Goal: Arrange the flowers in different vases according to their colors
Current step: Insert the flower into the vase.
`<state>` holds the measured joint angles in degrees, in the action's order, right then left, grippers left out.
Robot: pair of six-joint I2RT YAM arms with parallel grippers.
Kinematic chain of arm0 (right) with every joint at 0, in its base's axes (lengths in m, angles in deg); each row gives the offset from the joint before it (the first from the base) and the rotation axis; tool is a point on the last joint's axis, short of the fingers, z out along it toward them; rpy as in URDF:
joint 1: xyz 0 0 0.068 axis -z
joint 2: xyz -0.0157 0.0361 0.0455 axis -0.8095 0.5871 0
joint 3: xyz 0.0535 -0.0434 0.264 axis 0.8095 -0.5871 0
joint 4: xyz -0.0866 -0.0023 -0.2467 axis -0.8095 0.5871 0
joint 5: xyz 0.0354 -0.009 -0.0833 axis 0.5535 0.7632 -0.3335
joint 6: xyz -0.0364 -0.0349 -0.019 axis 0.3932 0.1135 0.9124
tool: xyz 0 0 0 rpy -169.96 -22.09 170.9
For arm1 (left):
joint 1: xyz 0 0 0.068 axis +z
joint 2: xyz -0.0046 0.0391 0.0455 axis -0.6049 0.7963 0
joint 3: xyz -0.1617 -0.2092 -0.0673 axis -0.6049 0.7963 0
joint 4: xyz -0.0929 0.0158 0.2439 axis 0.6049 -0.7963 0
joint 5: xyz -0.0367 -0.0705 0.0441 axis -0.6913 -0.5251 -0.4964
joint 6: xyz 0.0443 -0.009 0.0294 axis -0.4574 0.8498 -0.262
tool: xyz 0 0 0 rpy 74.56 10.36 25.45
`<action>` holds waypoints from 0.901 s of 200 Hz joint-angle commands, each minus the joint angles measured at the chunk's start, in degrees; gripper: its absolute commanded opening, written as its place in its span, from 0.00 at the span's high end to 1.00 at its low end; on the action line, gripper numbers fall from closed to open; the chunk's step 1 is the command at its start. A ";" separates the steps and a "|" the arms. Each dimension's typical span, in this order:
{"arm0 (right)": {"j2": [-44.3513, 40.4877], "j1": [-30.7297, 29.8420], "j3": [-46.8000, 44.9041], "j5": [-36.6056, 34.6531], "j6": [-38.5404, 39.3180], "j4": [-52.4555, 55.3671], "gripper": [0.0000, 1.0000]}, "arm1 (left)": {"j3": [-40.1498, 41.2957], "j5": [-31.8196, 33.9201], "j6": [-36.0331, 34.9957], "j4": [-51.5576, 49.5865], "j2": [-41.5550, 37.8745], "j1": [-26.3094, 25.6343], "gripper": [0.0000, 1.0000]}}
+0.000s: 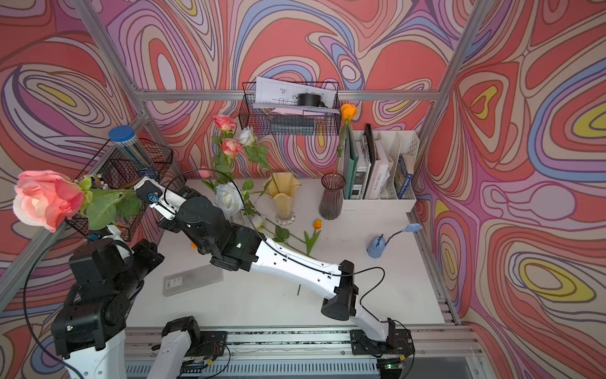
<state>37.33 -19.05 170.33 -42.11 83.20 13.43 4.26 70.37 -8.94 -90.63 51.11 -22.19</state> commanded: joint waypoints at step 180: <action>3.23 8.74 -4.31 -8.77 -5.54 0.36 1.00 | 4.78 -1.51 -1.47 0.69 -1.71 -0.66 1.00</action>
<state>39.93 -11.36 166.48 -51.81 80.93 13.30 8.13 69.63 -9.38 -90.52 49.73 -22.63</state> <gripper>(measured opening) 0.068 0.061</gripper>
